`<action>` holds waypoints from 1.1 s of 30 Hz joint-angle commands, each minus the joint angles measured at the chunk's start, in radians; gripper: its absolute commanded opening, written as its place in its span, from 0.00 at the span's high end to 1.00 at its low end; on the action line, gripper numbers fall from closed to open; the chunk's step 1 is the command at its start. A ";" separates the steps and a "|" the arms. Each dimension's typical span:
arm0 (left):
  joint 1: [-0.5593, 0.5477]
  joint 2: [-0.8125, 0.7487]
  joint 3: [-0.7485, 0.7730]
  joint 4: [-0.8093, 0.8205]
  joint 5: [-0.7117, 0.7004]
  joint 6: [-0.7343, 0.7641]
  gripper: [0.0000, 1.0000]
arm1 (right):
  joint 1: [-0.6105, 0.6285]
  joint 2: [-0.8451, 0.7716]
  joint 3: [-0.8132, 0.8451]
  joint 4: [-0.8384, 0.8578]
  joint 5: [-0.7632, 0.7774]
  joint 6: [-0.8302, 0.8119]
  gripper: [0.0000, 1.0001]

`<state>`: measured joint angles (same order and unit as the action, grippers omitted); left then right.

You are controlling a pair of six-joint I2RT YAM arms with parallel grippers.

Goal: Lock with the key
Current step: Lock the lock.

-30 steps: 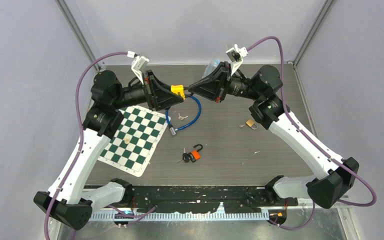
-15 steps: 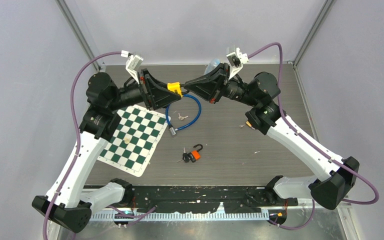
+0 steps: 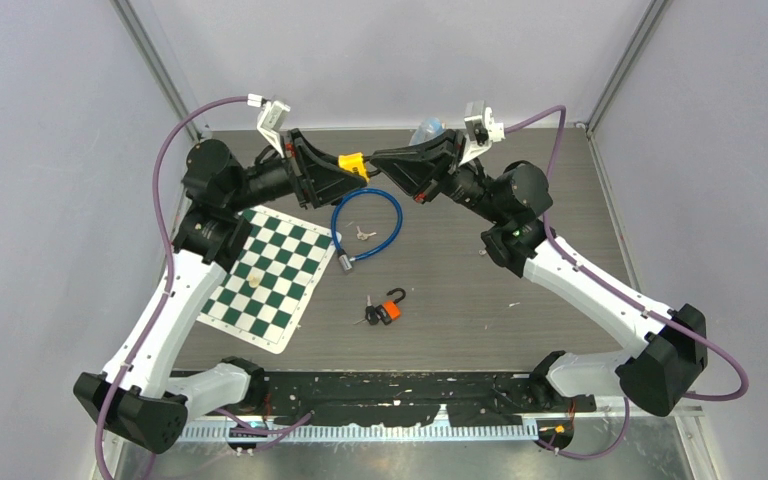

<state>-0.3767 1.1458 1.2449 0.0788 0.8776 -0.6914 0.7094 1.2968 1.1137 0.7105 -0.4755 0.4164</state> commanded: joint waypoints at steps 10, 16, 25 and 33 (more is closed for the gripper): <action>0.026 -0.007 0.014 0.010 0.037 0.006 1.00 | -0.042 -0.056 0.055 -0.339 -0.176 0.125 0.50; 0.051 -0.024 -0.002 -0.028 0.078 0.003 1.00 | -0.101 -0.128 -0.001 -0.219 -0.175 0.251 0.35; 0.056 -0.017 0.003 0.005 0.173 -0.059 1.00 | -0.102 -0.119 0.013 -0.215 -0.209 0.288 0.31; 0.056 -0.004 -0.028 0.095 0.226 -0.146 1.00 | -0.098 -0.063 0.074 -0.269 -0.249 0.276 0.35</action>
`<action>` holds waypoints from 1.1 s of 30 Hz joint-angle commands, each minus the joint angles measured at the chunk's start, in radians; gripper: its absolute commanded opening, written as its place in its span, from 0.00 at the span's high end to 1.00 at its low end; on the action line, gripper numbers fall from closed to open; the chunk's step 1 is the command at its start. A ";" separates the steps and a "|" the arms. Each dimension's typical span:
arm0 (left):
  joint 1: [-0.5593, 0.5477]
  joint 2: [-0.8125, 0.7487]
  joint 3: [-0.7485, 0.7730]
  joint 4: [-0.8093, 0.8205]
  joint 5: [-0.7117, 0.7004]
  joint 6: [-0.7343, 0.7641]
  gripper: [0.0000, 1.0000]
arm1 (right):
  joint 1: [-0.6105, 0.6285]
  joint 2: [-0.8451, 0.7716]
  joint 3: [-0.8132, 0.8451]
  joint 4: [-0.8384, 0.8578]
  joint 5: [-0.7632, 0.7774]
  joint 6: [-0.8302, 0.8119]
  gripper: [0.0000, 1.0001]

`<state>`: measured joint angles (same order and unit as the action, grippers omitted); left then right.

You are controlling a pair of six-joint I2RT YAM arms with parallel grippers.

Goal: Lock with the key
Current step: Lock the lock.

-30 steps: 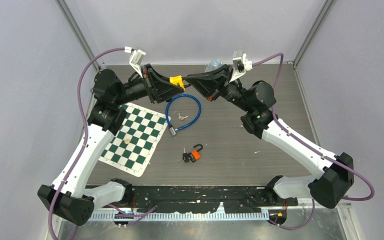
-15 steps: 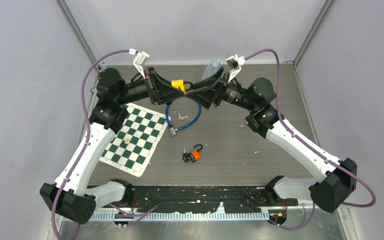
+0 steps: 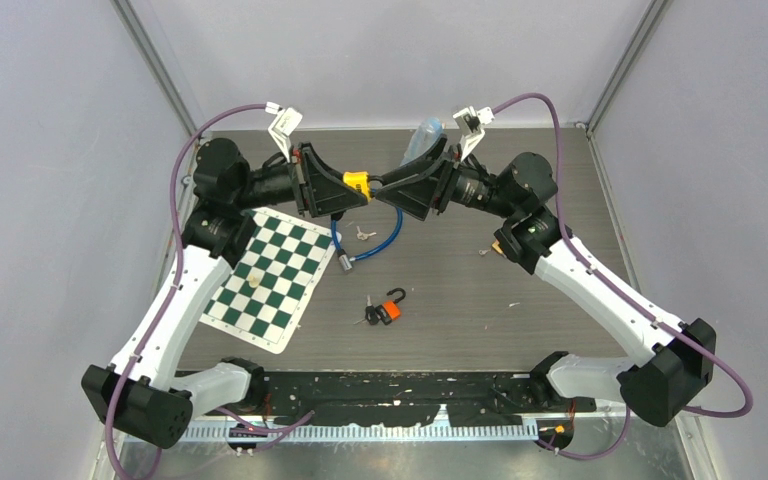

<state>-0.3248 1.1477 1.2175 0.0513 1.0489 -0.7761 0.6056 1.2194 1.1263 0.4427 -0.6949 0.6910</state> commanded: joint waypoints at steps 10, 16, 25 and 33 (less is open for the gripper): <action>0.003 0.003 -0.010 0.118 0.056 -0.065 1.00 | 0.032 0.065 0.112 -0.026 -0.038 -0.007 0.36; 0.004 0.001 -0.013 0.117 0.055 -0.065 1.00 | 0.047 0.083 0.129 -0.041 -0.036 -0.008 0.40; 0.004 -0.010 -0.015 0.066 0.061 -0.015 1.00 | 0.071 0.101 0.161 -0.087 0.008 -0.034 0.55; 0.004 -0.029 -0.002 -0.037 0.014 0.069 1.00 | 0.073 0.069 0.139 -0.103 0.066 -0.041 0.43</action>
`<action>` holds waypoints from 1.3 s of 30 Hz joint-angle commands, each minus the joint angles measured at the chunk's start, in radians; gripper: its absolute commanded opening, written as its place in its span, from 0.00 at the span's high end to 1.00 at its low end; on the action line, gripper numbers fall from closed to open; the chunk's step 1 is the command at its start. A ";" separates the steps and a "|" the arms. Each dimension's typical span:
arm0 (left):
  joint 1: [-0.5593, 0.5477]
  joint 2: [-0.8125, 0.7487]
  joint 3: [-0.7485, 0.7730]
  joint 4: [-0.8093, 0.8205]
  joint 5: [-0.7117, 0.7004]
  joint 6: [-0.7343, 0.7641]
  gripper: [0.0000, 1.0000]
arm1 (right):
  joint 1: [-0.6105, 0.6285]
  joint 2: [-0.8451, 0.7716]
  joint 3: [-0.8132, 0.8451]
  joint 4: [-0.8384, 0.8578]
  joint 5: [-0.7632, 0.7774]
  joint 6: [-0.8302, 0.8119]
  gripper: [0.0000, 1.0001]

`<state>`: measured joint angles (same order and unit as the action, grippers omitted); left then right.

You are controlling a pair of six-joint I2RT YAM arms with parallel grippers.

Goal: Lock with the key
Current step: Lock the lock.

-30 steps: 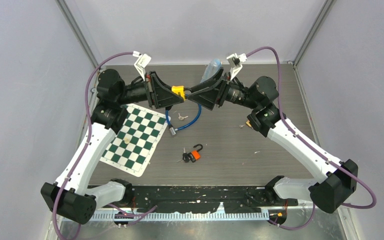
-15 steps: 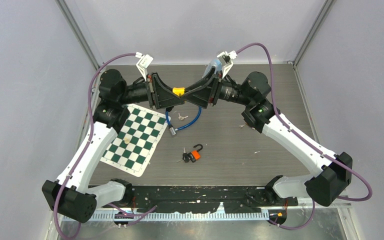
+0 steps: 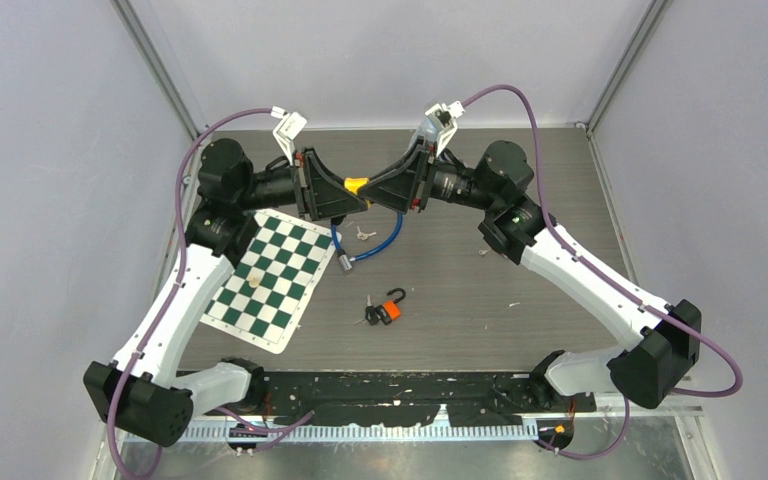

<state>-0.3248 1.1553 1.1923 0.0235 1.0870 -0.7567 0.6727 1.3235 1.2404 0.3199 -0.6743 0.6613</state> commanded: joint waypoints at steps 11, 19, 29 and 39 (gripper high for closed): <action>0.004 -0.051 0.044 -0.052 -0.049 0.068 1.00 | 0.005 -0.080 -0.058 0.051 0.055 0.038 0.43; 0.006 -0.065 0.051 -0.060 -0.064 0.069 1.00 | 0.005 -0.085 -0.081 0.077 0.041 0.057 0.65; 0.006 -0.071 0.057 -0.066 -0.069 0.068 0.96 | 0.005 -0.095 -0.077 0.121 0.065 0.077 0.95; 0.010 -0.079 0.062 -0.064 -0.059 0.066 0.83 | 0.003 -0.127 -0.072 0.141 0.098 0.069 0.95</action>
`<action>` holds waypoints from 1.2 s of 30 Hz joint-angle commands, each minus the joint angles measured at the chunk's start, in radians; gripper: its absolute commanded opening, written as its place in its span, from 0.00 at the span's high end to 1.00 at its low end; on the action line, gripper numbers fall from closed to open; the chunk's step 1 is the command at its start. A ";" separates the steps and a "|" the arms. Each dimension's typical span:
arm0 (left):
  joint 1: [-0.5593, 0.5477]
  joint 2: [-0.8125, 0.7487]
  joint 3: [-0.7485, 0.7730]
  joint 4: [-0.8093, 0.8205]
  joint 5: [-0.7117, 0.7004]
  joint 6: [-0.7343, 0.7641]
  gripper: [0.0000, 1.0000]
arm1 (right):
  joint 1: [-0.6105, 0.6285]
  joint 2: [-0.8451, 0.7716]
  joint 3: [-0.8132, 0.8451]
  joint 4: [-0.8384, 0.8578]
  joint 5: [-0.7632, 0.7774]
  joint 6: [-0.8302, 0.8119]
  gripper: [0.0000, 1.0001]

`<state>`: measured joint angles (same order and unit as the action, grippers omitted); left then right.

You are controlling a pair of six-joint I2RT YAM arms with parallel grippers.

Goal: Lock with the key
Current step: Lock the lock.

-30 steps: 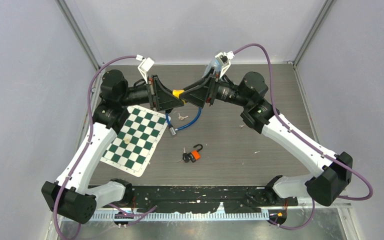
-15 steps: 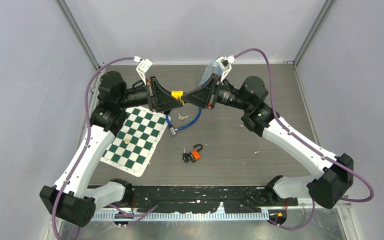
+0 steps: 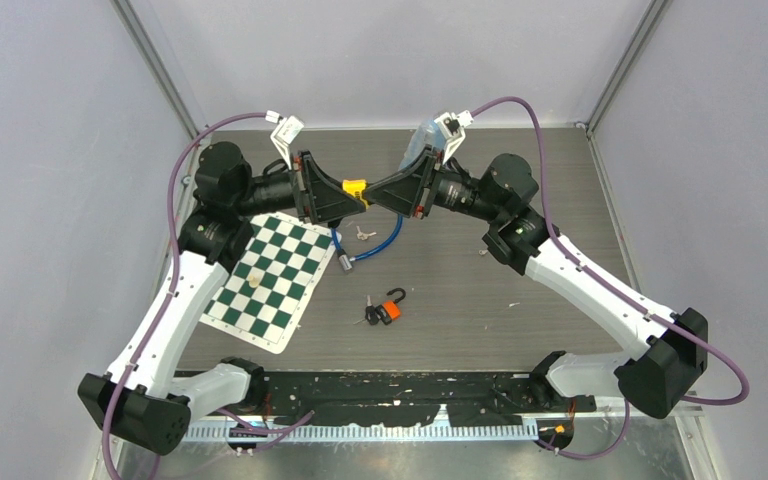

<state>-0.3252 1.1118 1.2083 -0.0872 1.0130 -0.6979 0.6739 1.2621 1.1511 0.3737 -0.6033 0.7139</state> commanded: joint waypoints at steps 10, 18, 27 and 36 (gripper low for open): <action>0.016 -0.053 0.019 0.149 0.022 -0.054 1.00 | -0.002 -0.072 0.002 0.081 0.019 0.031 0.49; 0.023 -0.071 0.019 0.157 0.008 -0.061 1.00 | -0.024 -0.083 -0.043 0.157 0.016 0.097 0.40; 0.022 -0.058 0.006 0.181 0.014 -0.087 1.00 | -0.021 -0.029 0.027 0.094 -0.054 0.048 0.43; 0.021 -0.040 0.002 0.189 0.025 -0.097 1.00 | -0.009 0.020 0.085 0.052 -0.062 0.040 0.58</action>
<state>-0.3073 1.0721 1.2045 0.0113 1.0214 -0.7795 0.6556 1.2716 1.1748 0.4206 -0.6529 0.7647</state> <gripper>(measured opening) 0.325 0.449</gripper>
